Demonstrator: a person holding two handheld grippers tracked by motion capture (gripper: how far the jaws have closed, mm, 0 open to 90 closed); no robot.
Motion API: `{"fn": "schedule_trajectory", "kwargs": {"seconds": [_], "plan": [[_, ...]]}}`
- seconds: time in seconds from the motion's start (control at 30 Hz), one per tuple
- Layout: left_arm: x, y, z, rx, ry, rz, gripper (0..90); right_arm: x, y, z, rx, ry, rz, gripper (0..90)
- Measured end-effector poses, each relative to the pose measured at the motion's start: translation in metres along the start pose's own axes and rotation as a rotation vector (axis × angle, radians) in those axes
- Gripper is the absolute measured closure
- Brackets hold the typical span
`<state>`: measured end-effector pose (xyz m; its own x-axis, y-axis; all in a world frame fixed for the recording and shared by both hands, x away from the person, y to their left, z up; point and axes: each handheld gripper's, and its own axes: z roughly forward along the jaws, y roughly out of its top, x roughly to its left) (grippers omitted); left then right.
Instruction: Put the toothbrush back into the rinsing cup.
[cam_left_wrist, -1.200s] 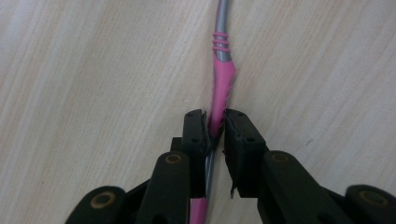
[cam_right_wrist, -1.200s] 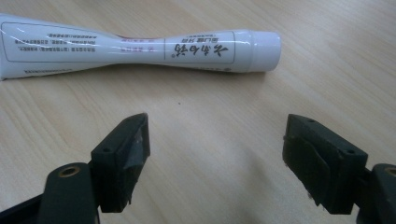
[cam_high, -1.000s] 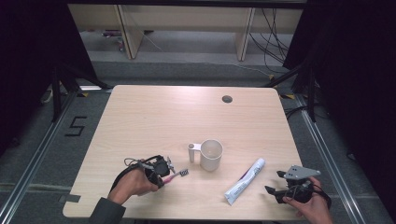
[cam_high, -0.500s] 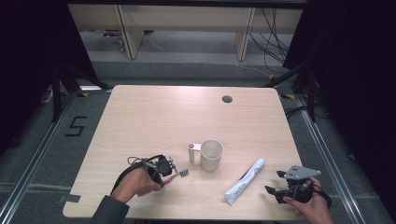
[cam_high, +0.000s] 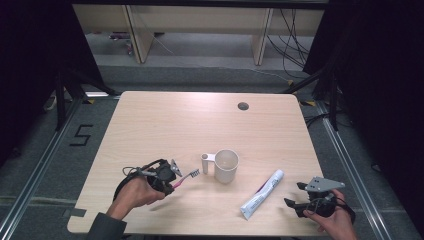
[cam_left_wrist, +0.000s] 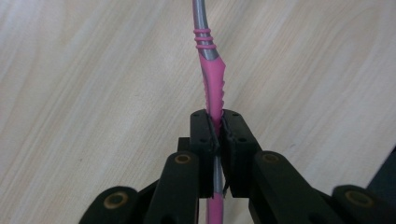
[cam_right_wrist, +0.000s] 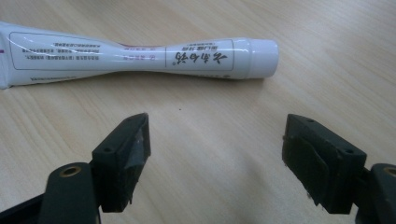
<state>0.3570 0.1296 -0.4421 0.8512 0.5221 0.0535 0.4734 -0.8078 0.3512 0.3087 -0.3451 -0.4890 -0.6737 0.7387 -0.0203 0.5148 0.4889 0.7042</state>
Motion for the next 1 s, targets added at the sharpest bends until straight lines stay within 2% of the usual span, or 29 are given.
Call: {"fn": "schedule_trajectory", "kwargs": {"seconds": [0.07, 0.1, 0.13, 0.17, 0.2, 0.23, 0.27, 0.3, 0.33, 0.37, 0.47, 0.53, 0.57, 0.6, 0.63, 0.73, 0.8, 0.83, 0.87, 0.9, 0.97, 1.0], "plan": [[0.002, -0.001, -0.004, -0.012, 0.003, -0.004, 83.7, -0.002, 0.0, 0.001, -0.012, -0.006, -0.021, 24.5], [0.002, -0.005, -0.01, -0.064, 0.009, -0.055, 83.7, -0.002, 0.0, 0.0, -0.011, -0.005, -0.021, 24.6], [0.002, -0.005, -0.01, -0.064, 0.009, -0.055, 83.7, -0.002, 0.0, 0.001, -0.012, -0.006, -0.021, 24.6], [0.006, -0.008, -0.014, -0.127, -0.001, -0.08, 83.7, -0.002, 0.0, 0.001, -0.012, -0.005, -0.02, 24.6], [0.008, -0.009, -0.017, -0.16, 0.008, -0.099, 83.7, -0.002, 0.0, 0.001, -0.011, -0.008, -0.022, 24.6], [0.008, -0.009, -0.017, -0.16, 0.008, -0.099, 83.7, -0.002, 0.0, 0.001, -0.011, -0.008, -0.022, 24.6], [0.01, -0.011, -0.018, -0.183, 0.013, -0.113, 83.7, -0.002, 0.0, 0.001, -0.012, -0.005, -0.019, 24.6], [0.013, -0.015, -0.019, -0.237, 0.033, -0.135, 83.7, -0.001, 0.0, 0.0, -0.01, -0.004, -0.01, 24.6], [0.014, -0.016, -0.018, -0.258, 0.028, -0.149, 83.7, -0.002, 0.0, 0.0, -0.015, -0.006, -0.018, 24.6], [0.014, -0.016, -0.018, -0.258, 0.028, -0.149, 83.7, -0.002, 0.0, 0.0, -0.015, -0.006, -0.018, 24.6], [0.015, -0.02, -0.016, -0.355, 0.051, -0.197, 83.7, -0.003, 0.0, 0.0, -0.02, -0.008, -0.025, 24.6], [0.015, -0.022, -0.016, -0.408, 0.074, -0.216, 83.7, -0.002, 0.0, 0.0, -0.015, -0.001, -0.013, 24.6], [0.015, -0.023, -0.016, -0.423, 0.081, -0.21, 83.7, -0.002, 0.0, 0.001, -0.02, -0.005, -0.019, 24.6], [0.016, -0.024, -0.016, -0.469, 0.091, -0.227, 83.7, -0.002, 0.0, 0.001, -0.022, -0.006, -0.019, 24.6], [0.016, -0.024, -0.016, -0.469, 0.091, -0.227, 83.7, -0.002, 0.0, 0.001, -0.022, -0.006, -0.019, 24.6], [0.015, -0.023, -0.014, -0.548, 0.115, -0.266, 83.7, -0.002, 0.0, 0.001, -0.018, -0.001, -0.014, 24.5], [0.015, -0.023, -0.013, -0.563, 0.122, -0.276, 83.7, -0.002, 0.0, 0.001, -0.016, 0.0, -0.015, 24.6], [0.014, -0.021, -0.012, -0.605, 0.14, -0.29, 83.7, -0.004, 0.0, 0.002, -0.016, -0.004, -0.026, 24.6], [0.014, -0.021, -0.012, -0.605, 0.14, -0.29, 83.7, -0.004, 0.0, 0.002, -0.016, -0.004, -0.026, 24.6], [0.014, -0.019, -0.012, -0.656, 0.166, -0.332, 83.7, -0.004, 0.0, 0.001, -0.017, -0.002, -0.016, 24.6], [0.015, -0.019, -0.012, -0.654, 0.169, -0.328, 83.7, -0.005, 0.0, 0.001, -0.023, -0.009, -0.022, 24.5], [0.015, -0.017, -0.01, -0.672, 0.171, -0.345, 83.7, -0.005, 0.0, 0.001, -0.023, -0.009, -0.022, 24.5]]}}
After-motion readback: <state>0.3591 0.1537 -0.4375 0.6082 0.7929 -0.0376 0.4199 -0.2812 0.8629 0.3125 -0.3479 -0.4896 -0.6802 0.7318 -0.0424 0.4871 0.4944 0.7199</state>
